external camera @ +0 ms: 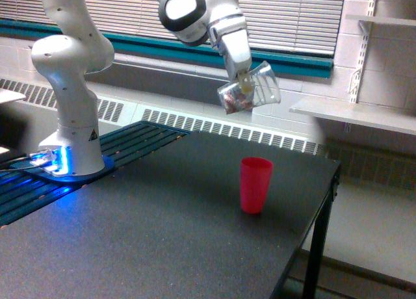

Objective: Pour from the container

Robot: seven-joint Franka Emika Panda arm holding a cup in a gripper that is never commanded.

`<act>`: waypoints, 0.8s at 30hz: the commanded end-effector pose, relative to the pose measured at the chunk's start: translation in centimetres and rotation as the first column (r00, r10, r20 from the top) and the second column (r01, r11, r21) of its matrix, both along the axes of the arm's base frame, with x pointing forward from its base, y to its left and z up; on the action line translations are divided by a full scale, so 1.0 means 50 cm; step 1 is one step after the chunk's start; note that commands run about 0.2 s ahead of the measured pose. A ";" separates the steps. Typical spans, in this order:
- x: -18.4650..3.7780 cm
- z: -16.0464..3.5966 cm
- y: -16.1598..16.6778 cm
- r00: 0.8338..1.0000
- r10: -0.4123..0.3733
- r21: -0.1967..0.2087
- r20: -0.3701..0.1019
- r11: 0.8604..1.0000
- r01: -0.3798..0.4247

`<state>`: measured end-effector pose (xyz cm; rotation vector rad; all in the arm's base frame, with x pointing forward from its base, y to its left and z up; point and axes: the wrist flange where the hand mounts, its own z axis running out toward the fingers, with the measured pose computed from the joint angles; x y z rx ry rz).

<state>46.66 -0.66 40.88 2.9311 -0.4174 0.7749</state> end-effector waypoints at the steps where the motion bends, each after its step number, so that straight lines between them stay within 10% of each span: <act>1: -0.018 -0.016 0.023 0.998 0.063 -0.015 -0.028 0.998 -0.063; 24: -0.023 -0.116 0.037 0.978 0.077 -0.044 -0.192 0.995 -0.087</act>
